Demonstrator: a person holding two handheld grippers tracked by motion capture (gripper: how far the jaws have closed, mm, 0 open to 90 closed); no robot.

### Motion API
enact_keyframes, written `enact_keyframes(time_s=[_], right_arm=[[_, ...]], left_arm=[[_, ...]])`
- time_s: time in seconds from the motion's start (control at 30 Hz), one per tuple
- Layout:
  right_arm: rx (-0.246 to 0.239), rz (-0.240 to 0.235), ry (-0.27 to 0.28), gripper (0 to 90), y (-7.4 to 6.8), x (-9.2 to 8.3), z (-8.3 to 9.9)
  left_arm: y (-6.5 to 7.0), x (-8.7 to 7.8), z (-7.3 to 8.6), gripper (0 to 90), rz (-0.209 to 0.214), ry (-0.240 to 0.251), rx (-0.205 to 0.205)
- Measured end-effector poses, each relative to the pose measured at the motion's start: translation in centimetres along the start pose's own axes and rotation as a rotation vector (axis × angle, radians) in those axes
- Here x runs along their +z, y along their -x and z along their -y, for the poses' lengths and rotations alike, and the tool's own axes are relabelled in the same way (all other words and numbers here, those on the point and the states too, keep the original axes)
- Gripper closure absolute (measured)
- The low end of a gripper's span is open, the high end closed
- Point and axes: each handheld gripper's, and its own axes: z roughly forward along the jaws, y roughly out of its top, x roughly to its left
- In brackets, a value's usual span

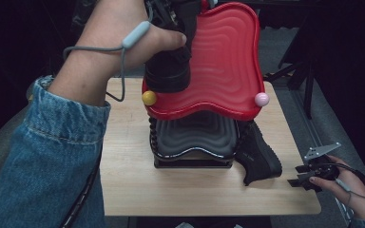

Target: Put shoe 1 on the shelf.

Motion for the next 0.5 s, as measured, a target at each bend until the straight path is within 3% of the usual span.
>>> enact_keyframes(time_s=[0.03,0.13,0.27,0.5], right_arm=[[0.000,0.000,0.000,29.4,0.0,0.0,0.0],[-0.004,0.003,-0.003,29.5,-0.1,-0.1,0.0],[-0.004,-0.002,-0.002,29.7,-0.2,-0.1,0.0],[-0.010,-0.004,-0.004,29.5,-0.2,0.1,0.0]], left_arm=[[-0.1,0.1,-0.1,86.4,-0.003,0.000,0.011],[-0.3,1.0,-0.5,86.5,-0.006,-0.001,-0.007],[-0.3,1.7,-1.2,86.5,-0.030,-0.013,0.013],[-0.3,2.8,-1.5,86.6,-0.021,-0.008,-0.001]])
